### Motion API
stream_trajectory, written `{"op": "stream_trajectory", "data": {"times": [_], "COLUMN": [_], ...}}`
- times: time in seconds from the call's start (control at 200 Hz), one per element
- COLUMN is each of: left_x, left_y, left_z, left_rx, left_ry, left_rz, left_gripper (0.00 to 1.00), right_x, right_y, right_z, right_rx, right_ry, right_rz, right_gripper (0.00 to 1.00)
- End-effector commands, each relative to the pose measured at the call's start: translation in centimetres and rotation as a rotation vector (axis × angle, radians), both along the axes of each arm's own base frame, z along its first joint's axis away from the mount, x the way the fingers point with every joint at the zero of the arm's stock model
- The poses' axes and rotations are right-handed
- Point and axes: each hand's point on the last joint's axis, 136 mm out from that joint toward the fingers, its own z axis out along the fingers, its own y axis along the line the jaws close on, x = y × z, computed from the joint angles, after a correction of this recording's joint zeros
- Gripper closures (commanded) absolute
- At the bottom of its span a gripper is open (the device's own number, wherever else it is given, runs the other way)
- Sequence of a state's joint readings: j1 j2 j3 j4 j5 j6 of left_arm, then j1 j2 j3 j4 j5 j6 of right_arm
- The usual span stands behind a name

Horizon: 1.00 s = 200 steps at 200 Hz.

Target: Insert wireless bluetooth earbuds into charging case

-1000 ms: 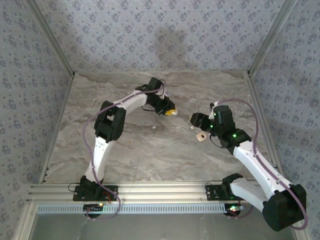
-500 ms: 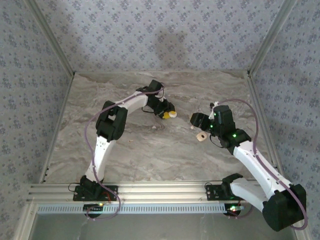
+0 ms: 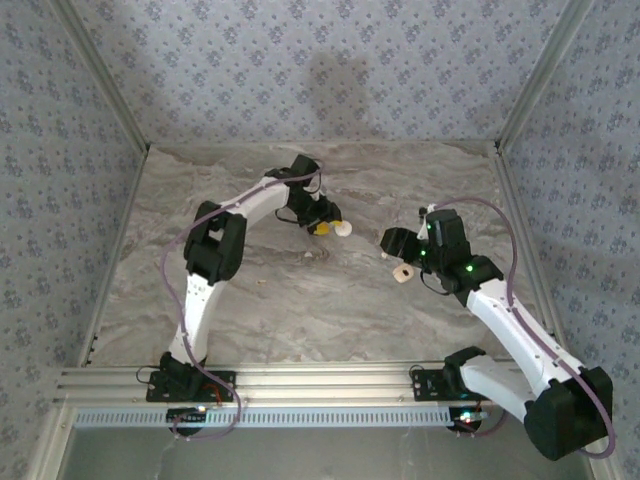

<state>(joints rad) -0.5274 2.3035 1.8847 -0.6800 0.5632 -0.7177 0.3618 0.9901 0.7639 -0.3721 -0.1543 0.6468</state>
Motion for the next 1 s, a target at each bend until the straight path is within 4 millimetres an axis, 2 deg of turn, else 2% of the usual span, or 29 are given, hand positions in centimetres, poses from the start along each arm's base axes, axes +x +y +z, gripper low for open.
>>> {"op": "stream_trajectory", "data": {"times": [0.0,0.13,0.24,0.4,0.5,0.695,0.759,0.784,0.814,0.994], "left_x": [-0.5,-1.5,-2.8,-4.7,-5.4,-5.8,-5.9,-5.4,-5.3,-4.9], "left_y": [1.9,3.6,5.1,7.5,8.8,11.8,12.8,12.9,13.2,14.6], "left_z": [5.1,7.4,8.7,9.0,8.8,8.0,7.7,7.9,7.9,7.8], "left_rx": [0.037,0.075,0.091,0.135,0.147,0.150,0.157,0.148,0.149,0.154], "left_ry": [-0.119,-0.205,-0.259,-0.297,-0.309,-0.301,-0.289,-0.311,-0.311,-0.311], "left_rz": [-0.040,-0.066,-0.076,-0.090,-0.093,-0.037,-0.014,-0.001,0.010,0.051], "left_gripper": [0.55,0.54,0.54,0.54,0.54,0.54,0.54,0.54,0.54,0.54], "right_x": [-0.3,-1.3,-2.2,-3.6,-4.1,-3.6,-3.5,-3.6,-2.6,-1.3], "right_y": [-0.1,0.0,-0.8,-3.2,-4.2,-5.1,-5.2,-5.4,-5.2,-5.1], "right_z": [0.4,-0.7,-2.0,-4.0,-4.7,-6.0,-6.9,-7.5,-7.1,-9.3], "right_rx": [-0.040,-0.056,-0.118,-0.257,-0.373,-0.551,-0.576,-0.589,-0.596,-0.646], "right_ry": [0.035,0.143,0.249,0.419,0.474,0.523,0.568,0.590,0.576,0.631], "right_rz": [0.039,0.059,0.068,0.081,0.177,0.423,0.474,0.493,0.505,0.593], "right_gripper": [0.34,0.33,0.33,0.33,0.32,0.28,0.26,0.25,0.24,0.17]}}
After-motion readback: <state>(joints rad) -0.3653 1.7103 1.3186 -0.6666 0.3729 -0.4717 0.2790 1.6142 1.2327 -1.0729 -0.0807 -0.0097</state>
